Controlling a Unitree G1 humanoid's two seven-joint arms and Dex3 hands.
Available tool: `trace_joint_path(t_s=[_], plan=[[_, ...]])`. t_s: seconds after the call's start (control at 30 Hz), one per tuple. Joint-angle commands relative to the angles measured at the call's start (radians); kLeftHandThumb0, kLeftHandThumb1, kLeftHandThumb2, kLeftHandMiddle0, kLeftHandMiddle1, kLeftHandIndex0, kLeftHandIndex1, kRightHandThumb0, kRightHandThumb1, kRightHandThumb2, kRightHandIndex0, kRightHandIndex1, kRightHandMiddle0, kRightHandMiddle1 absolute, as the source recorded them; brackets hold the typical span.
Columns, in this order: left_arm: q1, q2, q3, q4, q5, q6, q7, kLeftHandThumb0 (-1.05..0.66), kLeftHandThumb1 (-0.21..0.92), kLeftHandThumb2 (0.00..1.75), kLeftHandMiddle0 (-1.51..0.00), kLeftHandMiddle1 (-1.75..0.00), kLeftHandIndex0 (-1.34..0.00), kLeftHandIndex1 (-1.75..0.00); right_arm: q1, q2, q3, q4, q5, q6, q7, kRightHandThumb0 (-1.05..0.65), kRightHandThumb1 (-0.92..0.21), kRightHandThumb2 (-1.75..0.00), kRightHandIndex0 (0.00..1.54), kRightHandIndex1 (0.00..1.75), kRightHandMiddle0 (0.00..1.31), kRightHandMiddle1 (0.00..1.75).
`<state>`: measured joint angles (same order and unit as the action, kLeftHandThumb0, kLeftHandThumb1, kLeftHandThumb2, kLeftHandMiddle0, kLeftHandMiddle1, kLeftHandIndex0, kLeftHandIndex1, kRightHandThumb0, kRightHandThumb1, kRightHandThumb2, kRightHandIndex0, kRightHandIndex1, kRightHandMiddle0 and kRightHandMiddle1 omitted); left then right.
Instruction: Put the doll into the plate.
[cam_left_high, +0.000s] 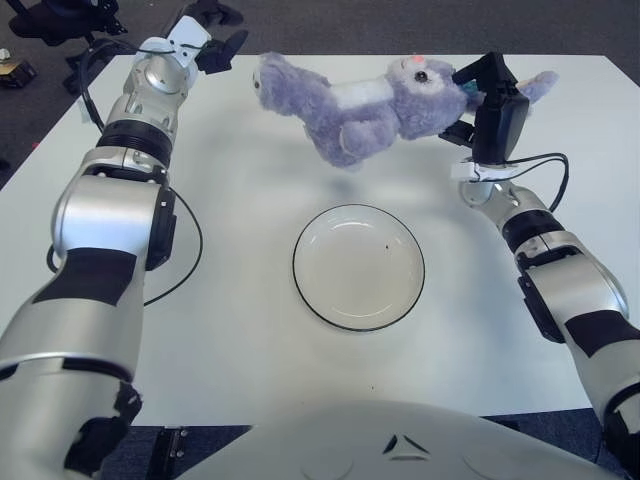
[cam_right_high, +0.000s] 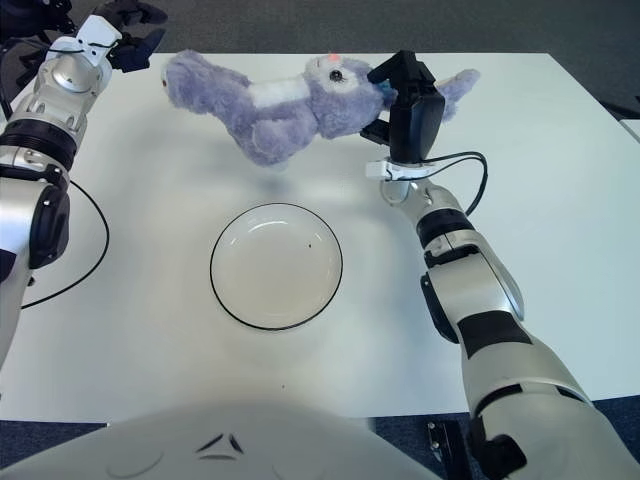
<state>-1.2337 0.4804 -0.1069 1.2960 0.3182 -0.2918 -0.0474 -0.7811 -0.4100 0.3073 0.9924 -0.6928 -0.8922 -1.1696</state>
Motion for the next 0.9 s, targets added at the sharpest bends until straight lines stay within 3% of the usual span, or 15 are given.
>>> trace_joint_path(t_s=[0.0,0.23,0.37,0.87], plan=[[0.011,0.007,0.006,0.003,-0.005,-0.001,-0.005,-0.57,0.92,0.58,-0.81,-0.03,-0.53,-0.54,0.023,-0.015,-0.025,-0.041,0.021,-0.034,0.027,-0.03,-0.92,-0.10,0.87,1.75,0.66,1.75],[0.012,0.006,0.006,0.004,-0.003,0.000,-0.004,-0.57,0.92,0.58,-0.81,-0.03,-0.53,-0.54,0.057,-0.020,-0.051,-0.060,0.022,-0.066,0.059,-0.03,-0.92,-0.09,0.90,1.75,0.69,1.75],[0.014,0.003,0.004,0.006,-0.002,-0.004,-0.007,-0.56,0.92,0.58,-0.81,-0.03,-0.53,-0.54,0.114,-0.027,-0.069,-0.131,0.035,-0.111,0.110,-0.04,-0.92,-0.08,0.91,1.75,0.72,1.75],[0.015,-0.013,-0.006,0.009,0.009,-0.005,0.000,-0.55,0.92,0.57,-0.81,-0.02,-0.54,-0.55,0.160,-0.023,-0.132,-0.155,0.115,-0.223,0.310,-0.06,-0.92,-0.08,0.93,1.75,0.74,1.75]])
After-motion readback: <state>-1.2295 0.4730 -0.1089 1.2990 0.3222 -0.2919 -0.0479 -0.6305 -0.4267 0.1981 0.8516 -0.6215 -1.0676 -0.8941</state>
